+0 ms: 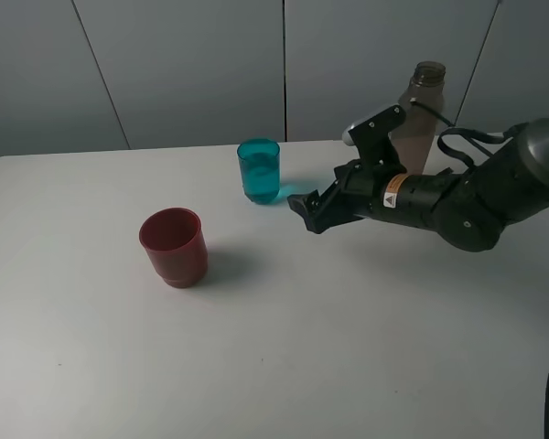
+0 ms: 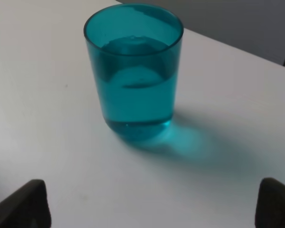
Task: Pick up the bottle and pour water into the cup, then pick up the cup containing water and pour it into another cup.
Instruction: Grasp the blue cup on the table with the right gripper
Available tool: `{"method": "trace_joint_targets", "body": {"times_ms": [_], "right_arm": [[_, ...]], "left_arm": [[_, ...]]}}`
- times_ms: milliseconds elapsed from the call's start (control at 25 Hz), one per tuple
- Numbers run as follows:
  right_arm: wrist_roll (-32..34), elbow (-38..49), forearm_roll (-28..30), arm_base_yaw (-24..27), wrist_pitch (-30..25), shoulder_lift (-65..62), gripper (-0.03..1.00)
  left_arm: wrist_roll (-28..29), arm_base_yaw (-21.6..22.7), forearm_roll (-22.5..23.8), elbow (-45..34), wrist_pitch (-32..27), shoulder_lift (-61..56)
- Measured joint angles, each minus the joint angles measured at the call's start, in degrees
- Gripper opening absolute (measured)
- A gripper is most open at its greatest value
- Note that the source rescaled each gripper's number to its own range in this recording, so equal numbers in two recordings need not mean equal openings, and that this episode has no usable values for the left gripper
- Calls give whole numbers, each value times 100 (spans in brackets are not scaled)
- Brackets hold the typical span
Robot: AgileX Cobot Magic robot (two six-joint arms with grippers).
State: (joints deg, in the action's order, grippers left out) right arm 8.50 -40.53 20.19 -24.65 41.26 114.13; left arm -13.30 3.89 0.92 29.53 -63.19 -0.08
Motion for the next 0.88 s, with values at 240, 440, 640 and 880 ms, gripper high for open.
{"method": "trace_joint_targets", "body": {"times_ms": [240, 440, 640, 880], "right_arm": [[-11, -716, -58, -100, 0, 674, 80], [-11, -1176, -133, -132, 0, 1035, 80], [-11, -1498, -144, -193, 0, 1237, 80], [-1, -1753, -133, -203, 0, 1414, 80]], "left_arm": [[0, 0, 0, 0, 0, 0], [0, 0, 0, 0, 0, 0], [0, 0, 0, 0, 0, 0], [0, 0, 0, 0, 0, 0]]}}
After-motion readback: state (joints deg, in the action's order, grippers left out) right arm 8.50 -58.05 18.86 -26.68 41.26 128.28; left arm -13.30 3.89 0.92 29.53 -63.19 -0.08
